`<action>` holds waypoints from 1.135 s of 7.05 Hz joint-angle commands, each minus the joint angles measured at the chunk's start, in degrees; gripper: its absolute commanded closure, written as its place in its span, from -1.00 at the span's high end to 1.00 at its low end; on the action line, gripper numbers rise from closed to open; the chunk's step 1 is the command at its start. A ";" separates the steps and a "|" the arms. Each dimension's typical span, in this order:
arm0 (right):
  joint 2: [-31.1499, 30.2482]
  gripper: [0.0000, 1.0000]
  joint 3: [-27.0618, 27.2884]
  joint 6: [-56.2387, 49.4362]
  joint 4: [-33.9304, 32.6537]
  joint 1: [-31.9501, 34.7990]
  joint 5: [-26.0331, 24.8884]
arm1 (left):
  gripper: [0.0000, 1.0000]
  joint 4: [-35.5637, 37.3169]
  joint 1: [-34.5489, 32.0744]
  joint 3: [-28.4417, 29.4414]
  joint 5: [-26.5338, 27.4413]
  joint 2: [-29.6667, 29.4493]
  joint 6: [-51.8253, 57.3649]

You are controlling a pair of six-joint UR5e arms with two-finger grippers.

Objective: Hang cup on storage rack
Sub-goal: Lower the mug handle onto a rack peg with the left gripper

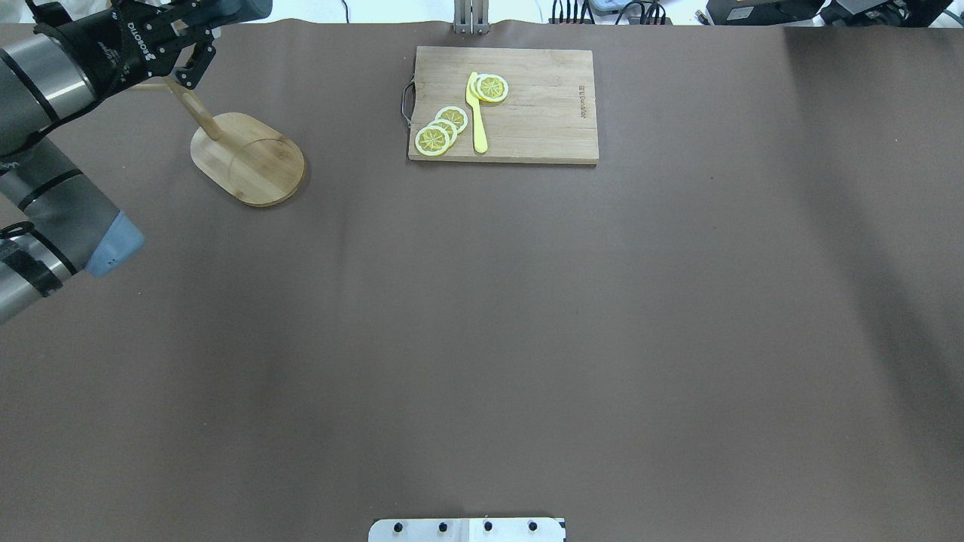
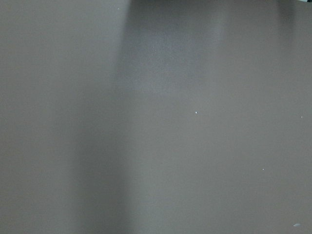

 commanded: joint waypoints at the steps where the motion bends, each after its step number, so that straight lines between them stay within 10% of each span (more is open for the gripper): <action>1: -0.01 1.00 0.12 0.03 0.00 0.00 0.04 | -1.00 -1.91 -0.08 1.75 0.71 0.64 -6.86; 8: -0.01 1.00 2.14 0.82 -0.53 0.00 0.13 | -1.00 -10.53 0.00 7.04 3.79 2.84 -16.91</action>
